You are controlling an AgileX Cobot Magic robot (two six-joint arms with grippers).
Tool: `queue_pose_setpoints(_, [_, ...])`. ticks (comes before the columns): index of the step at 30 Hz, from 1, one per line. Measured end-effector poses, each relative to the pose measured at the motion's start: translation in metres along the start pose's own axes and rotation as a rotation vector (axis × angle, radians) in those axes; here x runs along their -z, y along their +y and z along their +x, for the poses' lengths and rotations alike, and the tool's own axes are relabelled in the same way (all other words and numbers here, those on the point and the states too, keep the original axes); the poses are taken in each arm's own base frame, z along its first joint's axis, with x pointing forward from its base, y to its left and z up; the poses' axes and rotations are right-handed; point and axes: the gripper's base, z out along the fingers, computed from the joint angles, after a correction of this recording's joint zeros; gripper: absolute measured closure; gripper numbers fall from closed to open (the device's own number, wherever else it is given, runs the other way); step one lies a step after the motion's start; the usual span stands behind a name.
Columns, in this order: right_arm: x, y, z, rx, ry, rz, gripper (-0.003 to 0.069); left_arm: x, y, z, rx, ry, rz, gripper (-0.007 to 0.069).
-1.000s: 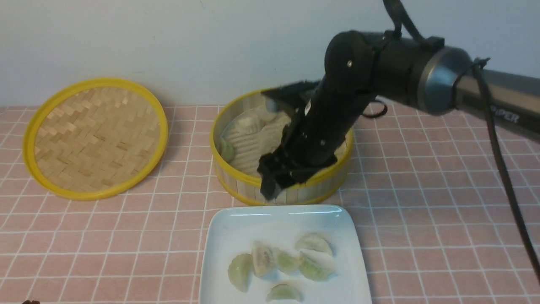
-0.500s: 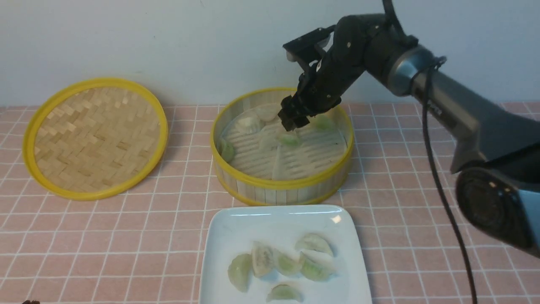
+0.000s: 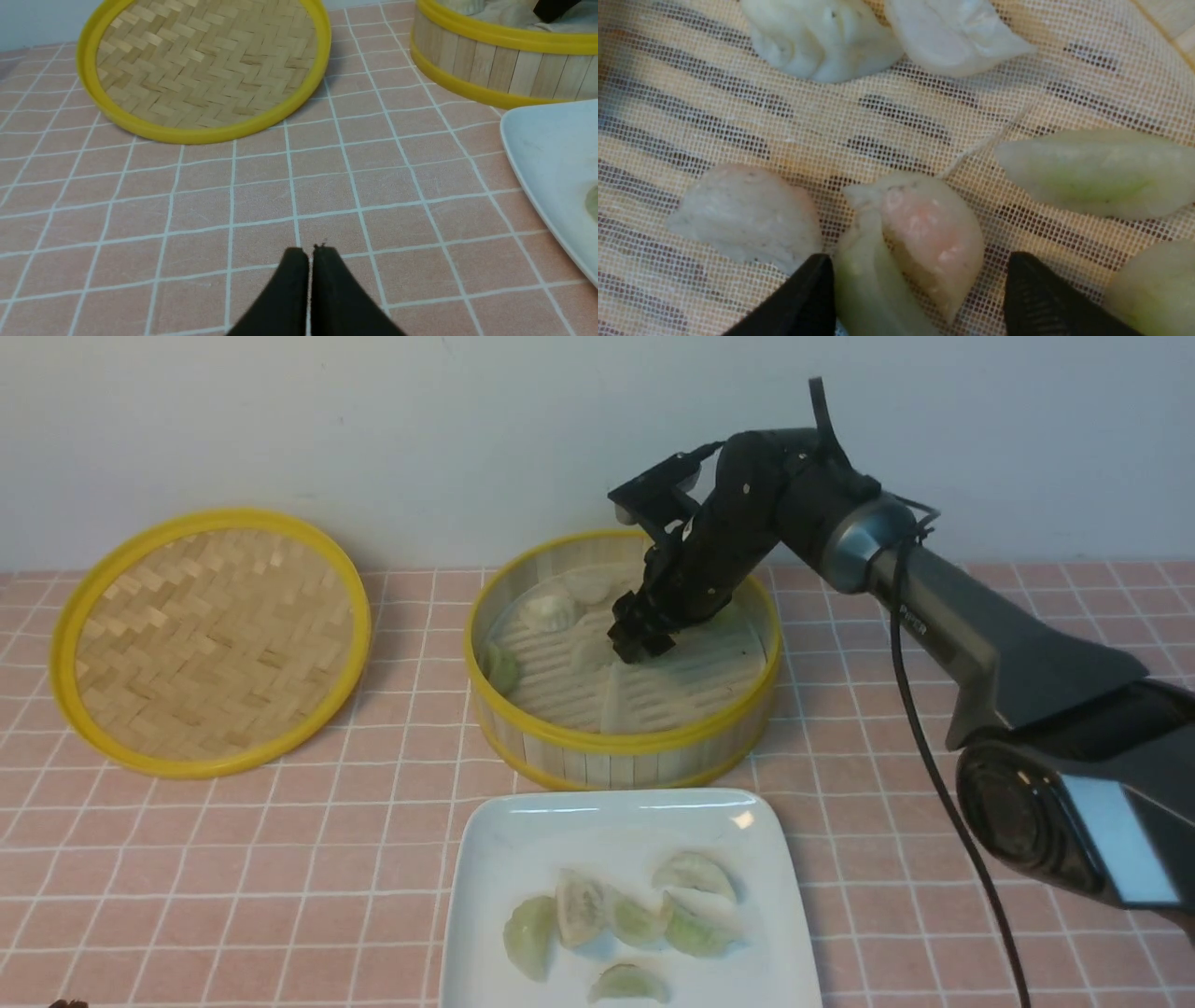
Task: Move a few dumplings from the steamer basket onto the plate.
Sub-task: Use the right arm to grab a dumpling from inside the steamer, then use the right arm to put the dumpling into the plate
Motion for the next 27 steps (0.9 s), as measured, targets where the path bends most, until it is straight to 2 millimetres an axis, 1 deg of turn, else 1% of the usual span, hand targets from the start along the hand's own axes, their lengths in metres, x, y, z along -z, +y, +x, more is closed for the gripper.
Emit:
queue_pose_setpoints(1, [0.0, 0.002, 0.0, -0.027, 0.003, -0.007, 0.0344, 0.0, 0.0, 0.0, 0.0, 0.0, 0.0, 0.0631])
queue_pose_setpoints(2, [0.001, 0.002, 0.0, -0.037, 0.009, -0.006, 0.0387, 0.0, 0.0, 0.0, 0.0, 0.0, 0.0, 0.0631])
queue_pose_setpoints(3, [0.001, 0.002, 0.0, -0.039, 0.01, -0.006, 0.0398, 0.0, 0.0, 0.0, 0.0, 0.0, 0.0, 0.0631])
queue_pose_setpoints(7, [0.012, 0.003, -0.005, -0.065, 0.016, -0.003, 0.0395, 0.0, 0.0, 0.0, 0.0, 0.0, 0.0, 0.0631])
queue_pose_setpoints(10, [0.025, 0.002, -0.014, -0.121, -0.022, 0.013, 0.0395, 0.0, 0.0, 0.0, 0.0, 0.0, 0.0, 0.0631])
queue_pose_setpoints(13, [0.051, 0.004, -0.025, -0.186, -0.072, 0.027, 0.0395, 0.0, 0.0, 0.0, 0.0, 0.0, 0.0, 0.0631])
queue_pose_setpoints(14, [0.054, 0.004, -0.025, -0.194, -0.074, 0.03, 0.0395, 0.0, 0.0, 0.0, 0.0, 0.0, 0.0, 0.0631])
queue_pose_setpoints(17, [0.085, 0.01, -0.029, -0.213, -0.076, 0.039, 0.0395, 0.0, 0.0, 0.0, 0.0, 0.0, 0.0, 0.0631])
queue_pose_setpoints(19, [0.111, 0.017, -0.029, -0.21, -0.067, 0.04, 0.0395, 0.0, 0.0, 0.0, 0.0, 0.0, 0.0, 0.0631])
queue_pose_setpoints(21, [0.13, 0.029, -0.021, -0.205, -0.031, 0.029, 0.0395, 0.0, 0.0, 0.0, 0.0, 0.0, 0.0, 0.0631])
queue_pose_setpoints(23, [0.138, 0.039, -0.01, -0.198, 0.016, 0.015, 0.0395, 0.0, 0.0, 0.0, 0.0, 0.0, 0.0, 0.0631])
queue_pose_setpoints(24, [0.146, 0.047, -0.001, -0.194, 0.047, 0.001, 0.0395, 0.0, 0.0, 0.0, 0.0, 0.0, 0.0, 0.0631])
queue_pose_setpoints(25, [0.153, 0.051, 0.005, -0.197, 0.06, -0.007, 0.0395, 0.0, 0.0, 0.0, 0.0, 0.0, 0.0, 0.0631])
queue_pose_setpoints(26, [0.152, 0.056, 0.012, -0.2, 0.087, -0.019, 0.0395, 0.0, 0.0, 0.0, 0.0, 0.0, 0.0, 0.0631])
queue_pose_setpoints(27, [0.157, 0.06, 0.018, -0.202, 0.101, -0.029, 0.0395, 0.0, 0.0, 0.0, 0.0, 0.0, 0.0, 0.0631])
